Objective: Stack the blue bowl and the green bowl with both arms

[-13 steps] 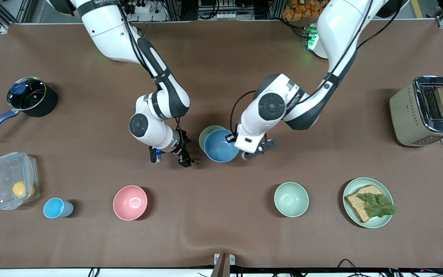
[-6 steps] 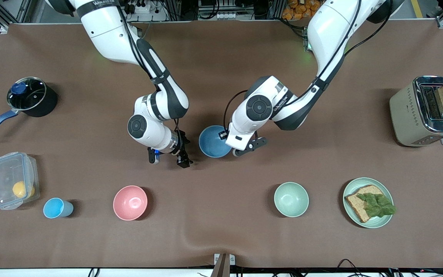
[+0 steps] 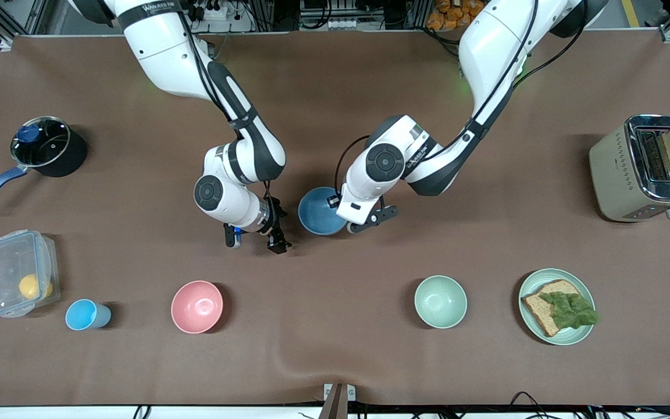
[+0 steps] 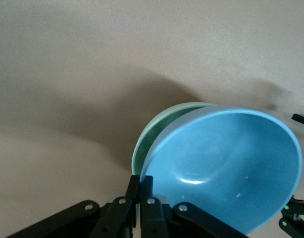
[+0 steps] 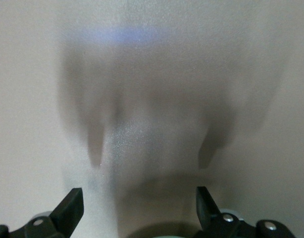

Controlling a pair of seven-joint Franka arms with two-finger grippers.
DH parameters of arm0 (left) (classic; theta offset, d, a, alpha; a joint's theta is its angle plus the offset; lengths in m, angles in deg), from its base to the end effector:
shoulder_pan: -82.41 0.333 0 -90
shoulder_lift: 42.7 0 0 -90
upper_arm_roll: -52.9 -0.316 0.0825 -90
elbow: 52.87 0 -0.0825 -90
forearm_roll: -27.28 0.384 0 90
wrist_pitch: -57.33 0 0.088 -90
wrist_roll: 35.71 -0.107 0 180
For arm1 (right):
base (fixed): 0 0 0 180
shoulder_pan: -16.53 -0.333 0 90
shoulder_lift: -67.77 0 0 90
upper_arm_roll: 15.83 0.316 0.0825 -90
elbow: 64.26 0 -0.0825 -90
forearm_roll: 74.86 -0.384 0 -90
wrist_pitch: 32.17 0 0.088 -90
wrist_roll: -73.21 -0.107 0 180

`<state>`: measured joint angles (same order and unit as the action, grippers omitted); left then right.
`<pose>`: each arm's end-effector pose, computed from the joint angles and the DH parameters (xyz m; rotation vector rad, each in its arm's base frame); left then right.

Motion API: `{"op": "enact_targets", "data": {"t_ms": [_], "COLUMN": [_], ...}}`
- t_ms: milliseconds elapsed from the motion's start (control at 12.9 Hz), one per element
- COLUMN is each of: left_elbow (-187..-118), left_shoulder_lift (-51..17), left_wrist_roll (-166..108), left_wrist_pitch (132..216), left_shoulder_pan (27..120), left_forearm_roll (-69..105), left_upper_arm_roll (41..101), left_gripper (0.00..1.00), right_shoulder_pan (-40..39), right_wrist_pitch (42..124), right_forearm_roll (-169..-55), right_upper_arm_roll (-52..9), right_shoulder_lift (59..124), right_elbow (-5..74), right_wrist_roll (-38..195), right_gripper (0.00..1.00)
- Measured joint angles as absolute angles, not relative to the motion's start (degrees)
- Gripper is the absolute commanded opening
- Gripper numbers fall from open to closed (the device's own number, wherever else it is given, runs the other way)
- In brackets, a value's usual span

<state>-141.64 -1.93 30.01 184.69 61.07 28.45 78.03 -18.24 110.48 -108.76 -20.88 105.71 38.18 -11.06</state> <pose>0.5209 -0.4765 0.2643 2.8924 0.6202 -0.3048 0.5722 0.3283 0.1859 -2.2270 1.8725 0.3459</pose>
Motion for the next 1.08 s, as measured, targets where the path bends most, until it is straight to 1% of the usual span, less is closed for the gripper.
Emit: {"op": "enact_targets", "data": {"t_ms": [310,387,465,542,619,1084], "left_elbow": [-142.1,-142.2,-142.2,-142.2,-142.2,-141.0], "left_shoulder_lift": [-1.4,-1.3,-1.1,-1.0,-0.9,-1.4], "left_wrist_roll": [30.0,30.0,30.0,30.0,30.0,30.0], "left_wrist_pitch": [185.3,185.4,185.4,185.4,185.5,186.2], "left_shoulder_pan": [61.1,61.1,61.1,61.1,61.1,61.7], "left_forearm_roll": [28.4,28.4,28.4,28.4,28.4,28.4], "left_upper_arm_roll": [78.0,78.0,78.0,78.0,78.0,77.9], "left_gripper": [0.0,0.09,0.46,0.93,1.0,1.0], "right_shoulder_pan": [-18.3,-18.3,-18.3,-18.3,-18.3,-18.3], "right_wrist_pitch": [110.5,110.5,110.5,110.5,110.4,110.4], "right_forearm_roll": [-108.8,-108.8,-108.8,-108.8,-108.8,-108.7], "right_upper_arm_roll": [-20.8,-20.8,-20.8,-20.8,-20.9,-20.9], "right_shoulder_lift": [105.7,105.7,105.7,105.7,105.7,105.7], "right_elbow": [38.2,38.2,38.2,38.2,38.2,38.2], "right_wrist_roll": [-11.0,-11.0,-11.0,-11.0,-11.0,-11.0], "right_gripper": [1.0,1.0,1.0,1.0,1.0,1.0]}}
